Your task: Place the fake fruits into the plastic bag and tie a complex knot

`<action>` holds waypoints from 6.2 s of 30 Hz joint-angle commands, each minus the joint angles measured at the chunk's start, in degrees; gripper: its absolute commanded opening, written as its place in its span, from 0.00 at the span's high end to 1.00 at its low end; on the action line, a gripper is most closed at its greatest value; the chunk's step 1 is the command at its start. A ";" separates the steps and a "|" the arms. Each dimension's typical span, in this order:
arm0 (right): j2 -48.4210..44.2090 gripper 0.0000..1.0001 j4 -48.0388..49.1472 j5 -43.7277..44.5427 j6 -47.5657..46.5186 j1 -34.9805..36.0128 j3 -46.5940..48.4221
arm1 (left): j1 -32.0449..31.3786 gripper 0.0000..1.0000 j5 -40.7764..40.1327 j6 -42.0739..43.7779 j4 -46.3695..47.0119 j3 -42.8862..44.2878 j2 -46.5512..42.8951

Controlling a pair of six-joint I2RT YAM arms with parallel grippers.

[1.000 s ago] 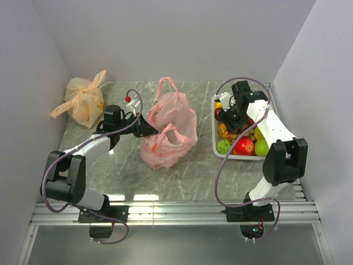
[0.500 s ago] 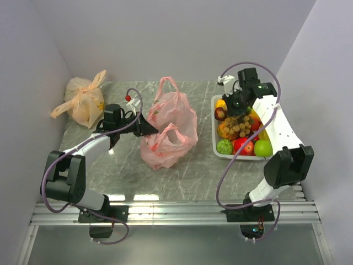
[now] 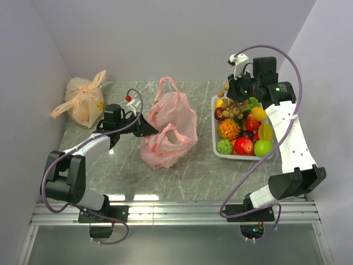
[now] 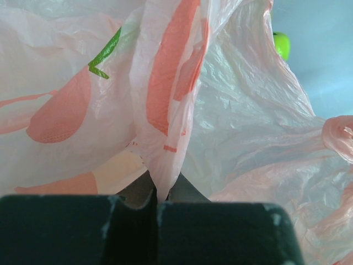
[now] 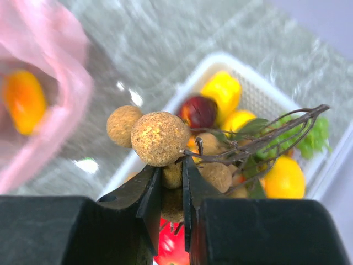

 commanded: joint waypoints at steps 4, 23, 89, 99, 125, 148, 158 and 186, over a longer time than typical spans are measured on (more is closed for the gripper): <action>-3.94 1.00 10.00 -16.83 9.10 1.83 7.68 | -0.23 1.00 2.65 0.84 0.80 1.48 -0.21; 4.15 1.00 25.84 -18.60 12.72 29.16 -7.33 | -0.05 1.00 5.56 -2.32 4.31 2.01 0.06; 14.35 0.32 -9.68 -4.45 -2.06 -32.62 -13.05 | 2.50 1.00 6.35 3.92 -3.33 2.53 0.32; 13.13 0.64 -10.20 -4.19 -1.44 -31.91 -10.15 | 2.50 1.00 6.79 5.59 -5.53 4.12 1.20; 8.63 0.79 4.54 -15.90 3.30 13.42 5.78 | 2.50 1.00 6.26 2.52 -3.24 4.12 1.38; -6.54 0.04 -12.81 -15.71 -6.16 -4.55 -7.48 | 2.50 1.00 6.17 4.80 -4.56 1.83 -1.44; -15.00 0.03 -19.79 -3.67 -14.53 -28.21 -21.91 | 2.50 1.00 6.17 4.53 -3.85 1.48 -1.79; -8.77 0.09 -5.90 7.15 -12.34 -27.60 -35.99 | 2.50 1.00 5.91 6.03 -6.40 1.74 -2.14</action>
